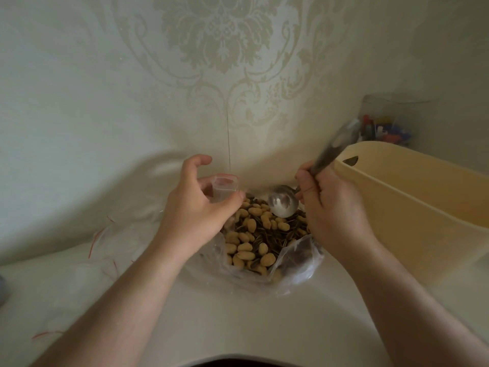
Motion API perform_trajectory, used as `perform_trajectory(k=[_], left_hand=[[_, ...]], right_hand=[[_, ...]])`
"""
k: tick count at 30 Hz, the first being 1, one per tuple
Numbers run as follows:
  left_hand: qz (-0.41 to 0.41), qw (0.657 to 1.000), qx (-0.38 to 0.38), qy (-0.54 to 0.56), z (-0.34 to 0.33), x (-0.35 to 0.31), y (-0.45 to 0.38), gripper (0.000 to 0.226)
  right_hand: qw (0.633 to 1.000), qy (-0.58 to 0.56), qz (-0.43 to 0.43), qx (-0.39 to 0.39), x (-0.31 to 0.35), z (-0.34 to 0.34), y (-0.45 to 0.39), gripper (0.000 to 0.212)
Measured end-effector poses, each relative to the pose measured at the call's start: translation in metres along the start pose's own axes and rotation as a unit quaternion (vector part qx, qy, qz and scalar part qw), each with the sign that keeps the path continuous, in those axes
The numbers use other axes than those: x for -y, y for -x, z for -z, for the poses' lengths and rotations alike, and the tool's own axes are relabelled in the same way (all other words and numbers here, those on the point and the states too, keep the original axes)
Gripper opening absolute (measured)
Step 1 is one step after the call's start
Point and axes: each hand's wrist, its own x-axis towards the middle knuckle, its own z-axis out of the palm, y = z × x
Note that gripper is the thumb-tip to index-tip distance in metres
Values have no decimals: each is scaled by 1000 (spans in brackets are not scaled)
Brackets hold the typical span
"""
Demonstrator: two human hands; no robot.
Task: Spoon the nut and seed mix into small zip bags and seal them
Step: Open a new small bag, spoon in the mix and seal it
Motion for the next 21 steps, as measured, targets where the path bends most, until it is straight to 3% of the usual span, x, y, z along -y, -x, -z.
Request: perform_trajectory(k=[5, 13, 21], left_hand=[[81, 996, 19, -8, -2, 6, -3, 82], [131, 990, 23, 46, -15, 8, -2, 69], [122, 987, 26, 101, -16, 8, -2, 65]], right_hand=[[997, 63, 37, 27, 1, -3, -2, 29], [988, 114, 87, 60, 11, -13, 0, 27], [994, 37, 13, 105, 14, -20, 3, 33]])
